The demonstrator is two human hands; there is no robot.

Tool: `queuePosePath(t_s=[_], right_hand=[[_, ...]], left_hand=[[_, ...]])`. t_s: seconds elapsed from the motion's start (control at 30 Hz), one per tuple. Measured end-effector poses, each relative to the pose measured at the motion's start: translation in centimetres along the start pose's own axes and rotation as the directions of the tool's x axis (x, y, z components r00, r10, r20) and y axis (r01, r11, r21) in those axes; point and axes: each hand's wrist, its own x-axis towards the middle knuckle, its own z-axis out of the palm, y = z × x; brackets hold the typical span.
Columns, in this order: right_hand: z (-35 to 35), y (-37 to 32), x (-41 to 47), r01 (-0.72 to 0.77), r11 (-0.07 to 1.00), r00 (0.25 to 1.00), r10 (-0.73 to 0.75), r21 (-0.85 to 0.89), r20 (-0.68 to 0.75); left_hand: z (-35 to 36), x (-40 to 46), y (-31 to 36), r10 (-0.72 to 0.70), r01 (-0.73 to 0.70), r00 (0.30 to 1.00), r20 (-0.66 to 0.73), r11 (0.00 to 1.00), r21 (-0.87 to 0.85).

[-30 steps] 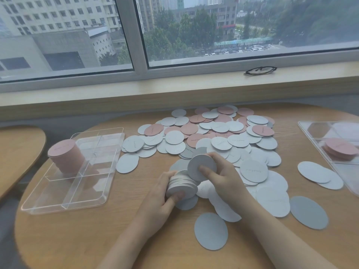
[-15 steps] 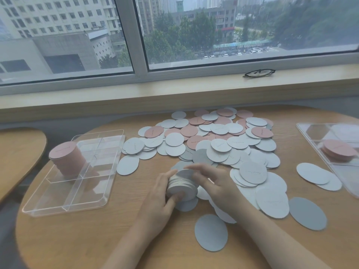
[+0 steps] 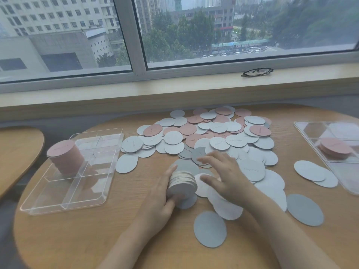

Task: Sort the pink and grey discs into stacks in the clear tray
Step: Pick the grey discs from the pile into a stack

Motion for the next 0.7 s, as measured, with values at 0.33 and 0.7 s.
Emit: queuePosePath(t_s=[0.33, 0.7], right_hand=[[-2.3, 1.4, -0.4, -0.042, 0.986, 0.914, 0.103, -0.161, 0.392], [-2.1, 1.6, 0.3, -0.023, 0.985, 0.9, 0.094, -0.169, 0.427]], left_hand=[[0.0, -0.1, -0.4, -0.059, 0.062, 0.998, 0.023, 0.983, -0.174], [-0.1, -0.1, -0.2, -0.073, 0.077, 0.997, 0.03, 0.981, -0.179]])
